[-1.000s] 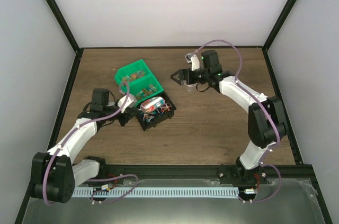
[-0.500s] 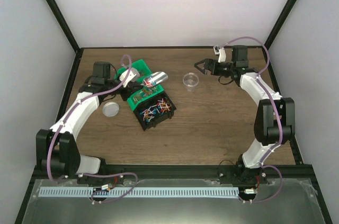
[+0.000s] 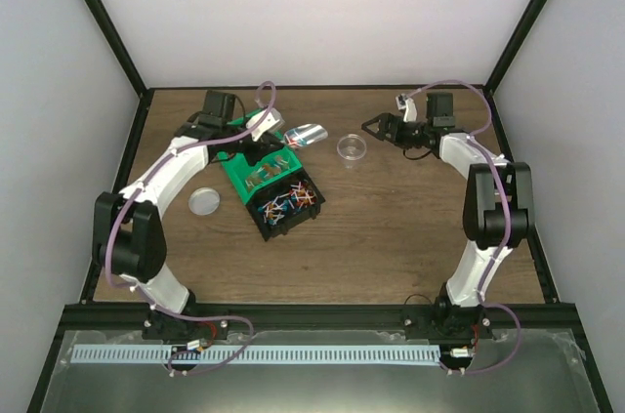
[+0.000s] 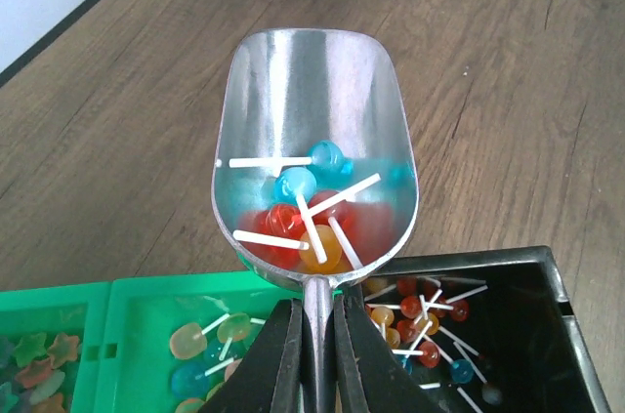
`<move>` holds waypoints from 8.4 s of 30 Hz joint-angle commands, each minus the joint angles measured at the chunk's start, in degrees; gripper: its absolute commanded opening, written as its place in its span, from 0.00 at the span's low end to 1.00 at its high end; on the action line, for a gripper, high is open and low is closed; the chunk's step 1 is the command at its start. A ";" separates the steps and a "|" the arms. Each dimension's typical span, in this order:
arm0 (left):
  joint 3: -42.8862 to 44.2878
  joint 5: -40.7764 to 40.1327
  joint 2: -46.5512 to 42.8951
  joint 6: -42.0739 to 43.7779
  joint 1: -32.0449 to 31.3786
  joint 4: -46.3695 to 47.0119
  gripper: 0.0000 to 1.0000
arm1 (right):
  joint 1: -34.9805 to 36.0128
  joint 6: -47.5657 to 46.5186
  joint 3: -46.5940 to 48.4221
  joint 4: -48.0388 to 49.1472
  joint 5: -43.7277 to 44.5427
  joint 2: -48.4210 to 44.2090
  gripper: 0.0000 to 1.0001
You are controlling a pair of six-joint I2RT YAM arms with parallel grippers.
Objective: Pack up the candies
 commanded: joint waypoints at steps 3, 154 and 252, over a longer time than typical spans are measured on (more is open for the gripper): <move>3.72 -0.77 4.10 1.56 -1.94 -1.51 0.04 | -0.55 3.85 0.55 5.97 0.53 2.49 1.00; 0.09 -33.88 -22.05 -2.80 -9.25 -51.87 0.04 | 19.51 -7.88 -8.16 -1.83 0.38 -7.04 1.00; -35.75 -8.78 -15.75 -2.03 -7.62 12.56 0.04 | 26.76 -7.82 -11.67 3.38 1.34 -0.60 0.56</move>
